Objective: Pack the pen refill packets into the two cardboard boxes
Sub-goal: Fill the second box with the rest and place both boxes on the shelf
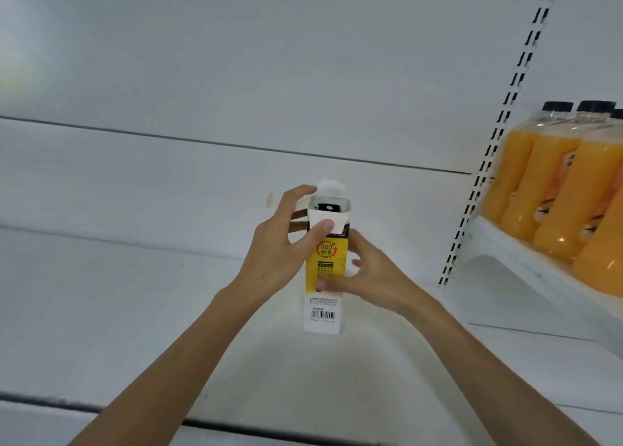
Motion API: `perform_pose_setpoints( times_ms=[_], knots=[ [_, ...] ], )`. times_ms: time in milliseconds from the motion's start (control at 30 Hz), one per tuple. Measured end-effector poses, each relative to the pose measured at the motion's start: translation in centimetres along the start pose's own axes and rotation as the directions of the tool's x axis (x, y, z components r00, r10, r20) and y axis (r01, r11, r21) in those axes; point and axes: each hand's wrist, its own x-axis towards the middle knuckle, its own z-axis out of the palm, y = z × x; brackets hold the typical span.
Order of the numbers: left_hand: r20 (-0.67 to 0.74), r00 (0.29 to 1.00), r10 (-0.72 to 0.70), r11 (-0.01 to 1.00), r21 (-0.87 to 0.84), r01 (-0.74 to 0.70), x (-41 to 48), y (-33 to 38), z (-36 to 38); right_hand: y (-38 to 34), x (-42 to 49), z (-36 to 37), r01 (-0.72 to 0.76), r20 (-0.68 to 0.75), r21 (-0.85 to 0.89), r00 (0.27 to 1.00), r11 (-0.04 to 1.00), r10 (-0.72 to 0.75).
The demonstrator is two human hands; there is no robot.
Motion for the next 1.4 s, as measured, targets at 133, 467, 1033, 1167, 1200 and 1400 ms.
perform_pose_setpoints(
  times_ms=[133, 467, 1033, 1167, 1200, 1400],
  knots=[
    [-0.022, 0.999, -0.044, 0.998, 0.048, 0.045, -2.1, -0.5, -2.1, 0.9, 0.8, 2.7, 0.025, -0.061, 0.122, 0.998, 0.992, -0.017],
    [-0.394, 0.915, -0.084, 0.530, 0.760, 0.376, -14.2, -3.4, -18.3, -6.4, 3.5, 11.1, 0.279, 0.167, -0.040, 0.949, 0.959, -0.269],
    [-0.643, 0.756, -0.119, 0.195, 0.732, 0.653, -30.9, -3.4, -46.0, -29.0, 6.6, 43.2, 0.624, 0.490, -0.059, 0.698, 0.779, -0.522],
    [-0.682, 0.708, -0.184, 0.166, 0.688, 0.706, -34.1, -5.7, -51.2, -32.3, 7.1, 49.8, 0.646, 0.526, -0.018, 0.655, 0.763, -0.542],
    [-0.692, 0.691, -0.210, 0.159, 0.673, 0.722, -34.9, -6.4, -52.1, -33.1, 7.2, 51.4, 0.651, 0.543, -0.011, 0.641, 0.759, -0.542],
    [-0.737, 0.622, -0.264, 0.153, 0.605, 0.782, -37.1, -10.6, -58.9, -37.5, 10.1, 60.2, 0.683, 0.573, 0.029, 0.587, 0.730, -0.572]
  ],
)
